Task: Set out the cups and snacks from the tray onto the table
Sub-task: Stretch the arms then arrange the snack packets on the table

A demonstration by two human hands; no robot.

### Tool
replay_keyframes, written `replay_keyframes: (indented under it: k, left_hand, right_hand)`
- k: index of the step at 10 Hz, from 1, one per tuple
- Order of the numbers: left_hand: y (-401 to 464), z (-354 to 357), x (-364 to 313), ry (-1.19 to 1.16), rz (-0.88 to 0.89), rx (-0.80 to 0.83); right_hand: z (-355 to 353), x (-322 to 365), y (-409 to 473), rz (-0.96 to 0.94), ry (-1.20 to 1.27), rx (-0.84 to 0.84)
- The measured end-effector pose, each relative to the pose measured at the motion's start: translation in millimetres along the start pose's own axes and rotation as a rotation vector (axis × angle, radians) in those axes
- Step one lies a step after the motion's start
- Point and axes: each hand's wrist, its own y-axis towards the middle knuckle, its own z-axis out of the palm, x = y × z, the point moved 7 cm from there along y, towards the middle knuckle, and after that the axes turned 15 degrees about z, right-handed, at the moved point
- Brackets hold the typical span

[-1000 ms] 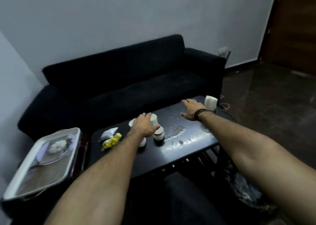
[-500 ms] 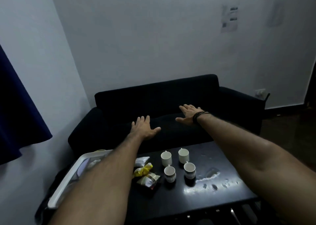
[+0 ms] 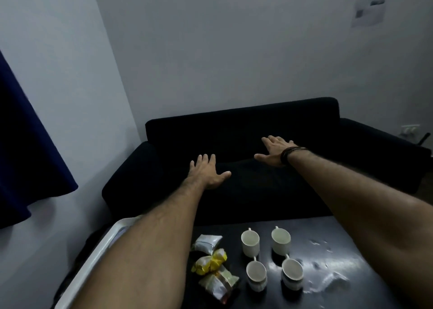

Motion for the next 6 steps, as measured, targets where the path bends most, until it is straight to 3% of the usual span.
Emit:
replay_keyframes:
  k: [1,3,6]
  left_hand:
    - [41.0,-17.6,12.1,0.027,-0.011,0.028]
    - [88.3,-121.7,20.5,0.036,0.021,-0.003]
    - [121.2,-373.5,13.7,0.055,0.048,-0.111]
  right_hand:
    - [-21.3,6.0,38.3,0.022,0.005,-0.012]
    - [-130.1,36.3,68.8,-0.019,-0.025,-0.01]
    - [-362.7,68.6,96.6,-0.06,-0.013,-0.076]
